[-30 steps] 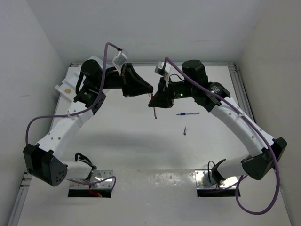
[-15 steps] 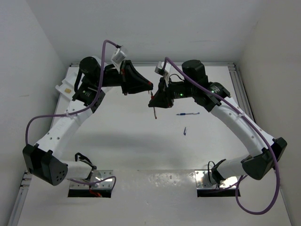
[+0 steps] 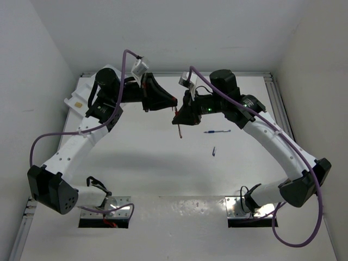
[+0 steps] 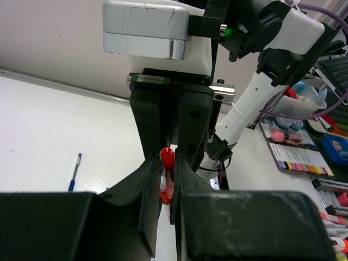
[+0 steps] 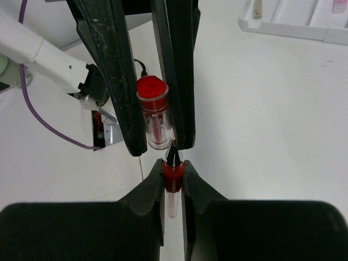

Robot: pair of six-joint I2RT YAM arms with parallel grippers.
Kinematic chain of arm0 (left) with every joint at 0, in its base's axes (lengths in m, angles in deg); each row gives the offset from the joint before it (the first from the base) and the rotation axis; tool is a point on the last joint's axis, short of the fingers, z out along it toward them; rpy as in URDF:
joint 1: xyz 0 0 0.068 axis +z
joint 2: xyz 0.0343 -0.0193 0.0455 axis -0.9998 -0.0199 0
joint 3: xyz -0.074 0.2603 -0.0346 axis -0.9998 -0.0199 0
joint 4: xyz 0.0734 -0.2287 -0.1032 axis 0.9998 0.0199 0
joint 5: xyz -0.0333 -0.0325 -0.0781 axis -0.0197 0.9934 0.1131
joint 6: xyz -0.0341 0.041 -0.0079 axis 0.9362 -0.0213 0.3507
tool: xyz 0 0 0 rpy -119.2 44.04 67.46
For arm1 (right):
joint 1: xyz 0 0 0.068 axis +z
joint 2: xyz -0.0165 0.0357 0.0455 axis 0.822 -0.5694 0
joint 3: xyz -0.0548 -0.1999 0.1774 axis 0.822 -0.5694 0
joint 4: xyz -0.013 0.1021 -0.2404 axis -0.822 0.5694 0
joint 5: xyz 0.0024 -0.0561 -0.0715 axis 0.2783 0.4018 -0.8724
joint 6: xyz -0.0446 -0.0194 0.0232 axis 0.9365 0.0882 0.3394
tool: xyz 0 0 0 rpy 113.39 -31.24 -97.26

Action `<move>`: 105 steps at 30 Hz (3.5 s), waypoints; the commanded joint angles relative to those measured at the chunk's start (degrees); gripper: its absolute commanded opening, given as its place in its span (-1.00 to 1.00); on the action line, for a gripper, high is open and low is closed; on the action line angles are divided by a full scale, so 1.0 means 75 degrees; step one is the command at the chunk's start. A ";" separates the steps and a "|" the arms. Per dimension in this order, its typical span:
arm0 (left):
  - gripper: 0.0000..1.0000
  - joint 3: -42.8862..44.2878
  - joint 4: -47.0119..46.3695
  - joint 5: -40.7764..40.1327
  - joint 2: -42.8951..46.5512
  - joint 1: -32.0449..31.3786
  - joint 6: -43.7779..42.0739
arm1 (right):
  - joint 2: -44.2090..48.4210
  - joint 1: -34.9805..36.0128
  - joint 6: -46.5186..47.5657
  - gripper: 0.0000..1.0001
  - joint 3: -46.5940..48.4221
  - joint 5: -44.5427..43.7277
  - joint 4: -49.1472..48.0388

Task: Sort the stationery into containers
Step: Close the pen cap on the pen.

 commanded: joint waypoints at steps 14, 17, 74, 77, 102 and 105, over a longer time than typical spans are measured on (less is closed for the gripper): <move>-1.00 -0.0680 -0.0739 -0.0357 0.0122 -0.0273 0.0370 | -0.0096 0.0056 -0.0116 -1.00 0.0483 0.0210 -0.0613; -1.00 -0.0715 -0.0727 -0.0311 0.0075 -0.0273 0.0406 | -0.0061 0.0056 -0.0104 -1.00 0.0506 0.0186 -0.0589; -0.82 -0.1275 -0.0527 -0.0181 0.0473 -0.0097 0.0499 | -0.0084 -0.0085 -0.0092 -1.00 0.0600 0.0081 -0.0647; -0.75 -0.1721 -0.0903 -0.0310 0.0660 -0.0085 0.0769 | -0.0084 -0.0178 -0.0326 -1.00 0.0635 0.0081 -0.0835; 0.26 -0.1204 0.0128 -0.0697 0.1387 0.0852 -0.0333 | -0.0060 -0.0612 -0.0877 -1.00 0.0986 -0.0025 -0.1502; 0.26 -0.1860 0.0047 -0.0849 0.1703 0.0747 -0.0263 | -0.0131 -0.0753 -0.1381 -1.00 0.1022 0.0022 -0.1795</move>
